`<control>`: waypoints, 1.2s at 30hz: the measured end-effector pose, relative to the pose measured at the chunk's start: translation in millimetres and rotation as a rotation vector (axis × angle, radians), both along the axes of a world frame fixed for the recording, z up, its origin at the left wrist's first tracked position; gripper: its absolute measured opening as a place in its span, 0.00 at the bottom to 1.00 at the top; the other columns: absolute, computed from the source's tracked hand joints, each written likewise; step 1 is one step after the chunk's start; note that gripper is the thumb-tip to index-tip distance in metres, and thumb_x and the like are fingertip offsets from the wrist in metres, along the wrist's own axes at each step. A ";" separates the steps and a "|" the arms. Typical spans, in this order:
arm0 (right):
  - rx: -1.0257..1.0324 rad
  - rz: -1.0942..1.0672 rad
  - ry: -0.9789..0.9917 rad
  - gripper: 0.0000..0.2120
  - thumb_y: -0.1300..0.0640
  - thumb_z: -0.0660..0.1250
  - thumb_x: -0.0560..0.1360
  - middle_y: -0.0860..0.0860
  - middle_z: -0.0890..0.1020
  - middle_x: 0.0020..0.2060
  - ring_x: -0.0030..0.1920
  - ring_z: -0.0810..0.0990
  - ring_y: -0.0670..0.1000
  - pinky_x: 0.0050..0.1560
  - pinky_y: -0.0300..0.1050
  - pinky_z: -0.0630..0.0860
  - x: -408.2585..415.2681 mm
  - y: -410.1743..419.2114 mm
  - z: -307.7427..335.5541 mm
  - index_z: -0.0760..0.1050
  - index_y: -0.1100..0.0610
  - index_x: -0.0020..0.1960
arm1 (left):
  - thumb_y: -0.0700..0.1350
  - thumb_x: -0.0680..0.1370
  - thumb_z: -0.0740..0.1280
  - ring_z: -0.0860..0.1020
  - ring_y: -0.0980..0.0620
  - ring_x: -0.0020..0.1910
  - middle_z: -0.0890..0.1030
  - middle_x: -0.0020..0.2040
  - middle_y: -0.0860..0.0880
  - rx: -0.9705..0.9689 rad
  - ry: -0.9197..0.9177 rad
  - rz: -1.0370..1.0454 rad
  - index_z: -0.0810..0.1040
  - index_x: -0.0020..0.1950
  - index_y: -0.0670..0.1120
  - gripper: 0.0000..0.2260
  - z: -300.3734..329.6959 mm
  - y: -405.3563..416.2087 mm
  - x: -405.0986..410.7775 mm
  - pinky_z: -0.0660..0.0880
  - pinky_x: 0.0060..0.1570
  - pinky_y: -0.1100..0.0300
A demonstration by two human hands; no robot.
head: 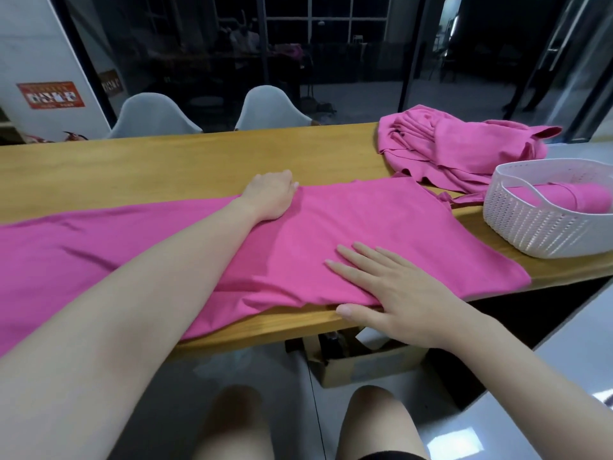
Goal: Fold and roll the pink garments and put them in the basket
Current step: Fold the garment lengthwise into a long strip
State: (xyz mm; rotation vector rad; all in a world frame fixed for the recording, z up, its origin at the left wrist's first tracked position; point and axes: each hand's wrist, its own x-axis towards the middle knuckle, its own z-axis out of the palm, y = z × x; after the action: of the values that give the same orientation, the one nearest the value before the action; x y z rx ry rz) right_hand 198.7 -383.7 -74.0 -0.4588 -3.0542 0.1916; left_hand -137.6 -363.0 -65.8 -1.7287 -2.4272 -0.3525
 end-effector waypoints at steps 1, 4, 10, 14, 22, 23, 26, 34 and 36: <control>-0.009 0.000 -0.004 0.35 0.24 0.41 0.77 0.37 0.43 0.81 0.79 0.36 0.38 0.81 0.44 0.39 2.0 1.9 0.6 0.44 0.34 0.81 | 0.51 0.86 0.52 0.77 0.39 0.56 0.80 0.56 0.43 -0.009 -0.024 -0.003 0.73 0.56 0.44 0.15 1.9 -6.5 -4.9 0.69 0.56 0.45; -0.003 -0.002 -0.006 0.33 0.25 0.39 0.77 0.36 0.44 0.81 0.79 0.37 0.36 0.81 0.43 0.40 7.9 7.8 0.7 0.45 0.32 0.80 | 0.49 0.85 0.54 0.74 0.42 0.63 0.78 0.63 0.44 -0.020 -0.070 0.041 0.75 0.63 0.46 0.13 2.8 -39.4 -30.1 0.66 0.63 0.44; -0.100 -0.057 0.098 0.36 0.25 0.41 0.77 0.39 0.76 0.68 0.70 0.71 0.42 0.71 0.49 0.68 -7.5 9.0 21.6 0.76 0.41 0.68 | 0.51 0.85 0.56 0.74 0.38 0.61 0.78 0.60 0.41 0.042 -0.060 0.247 0.74 0.56 0.45 0.12 -8.5 -108.2 -76.1 0.67 0.61 0.44; 0.012 -0.062 0.217 0.29 0.34 0.49 0.81 0.46 0.81 0.58 0.60 0.78 0.51 0.63 0.53 0.74 -69.6 34.4 32.5 0.80 0.50 0.62 | 0.52 0.86 0.54 0.73 0.37 0.61 0.78 0.60 0.40 0.043 -0.101 0.250 0.72 0.55 0.44 0.13 -4.8 -113.3 -72.8 0.66 0.61 0.44; -0.053 -0.197 0.004 0.32 0.31 0.46 0.80 0.46 0.56 0.82 0.82 0.52 0.48 0.81 0.52 0.48 -120.7 96.2 -2.6 0.57 0.42 0.81 | 0.51 0.86 0.55 0.75 0.43 0.53 0.78 0.52 0.48 0.053 -0.154 0.159 0.70 0.55 0.48 0.08 -8.4 -108.0 -87.0 0.67 0.51 0.50; -0.049 -0.222 -0.004 0.34 0.30 0.46 0.79 0.46 0.55 0.82 0.82 0.51 0.48 0.81 0.52 0.47 -121.1 99.2 -3.6 0.56 0.42 0.81 | 0.50 0.86 0.55 0.74 0.44 0.55 0.77 0.54 0.48 0.066 -0.126 0.163 0.71 0.56 0.49 0.08 -10.6 -107.8 -88.7 0.66 0.53 0.50; -0.043 -0.251 -0.028 0.43 0.22 0.40 0.73 0.47 0.53 0.82 0.82 0.50 0.50 0.81 0.53 0.47 -121.7 96.3 -3.7 0.54 0.42 0.82 | 0.48 0.84 0.57 0.73 0.43 0.56 0.77 0.55 0.46 0.190 0.073 0.175 0.75 0.57 0.47 0.09 -10.5 -111.3 -85.4 0.66 0.58 0.47; 0.002 0.011 0.100 0.27 0.41 0.50 0.85 0.49 0.58 0.81 0.81 0.53 0.49 0.81 0.48 0.48 -122.0 35.1 14.8 0.61 0.48 0.81 | 0.50 0.84 0.60 0.73 0.46 0.44 0.74 0.46 0.46 0.306 0.109 0.010 0.75 0.49 0.45 0.10 13.7 -218.2 71.7 0.70 0.44 0.51; -0.066 0.064 0.036 0.27 0.40 0.49 0.85 0.46 0.55 0.82 0.82 0.50 0.46 0.81 0.47 0.44 -123.8 18.0 10.7 0.57 0.44 0.82 | 0.57 0.84 0.58 0.73 0.48 0.48 0.76 0.50 0.48 0.256 0.134 -0.068 0.76 0.53 0.45 0.16 -10.5 -247.2 102.9 0.72 0.48 0.54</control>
State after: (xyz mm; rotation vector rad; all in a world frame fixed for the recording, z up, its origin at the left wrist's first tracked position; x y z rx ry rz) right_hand 75.0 -365.7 -63.2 -0.3571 -3.0372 0.3007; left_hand -34.7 -610.2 -76.3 -1.6683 -2.1290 -0.5133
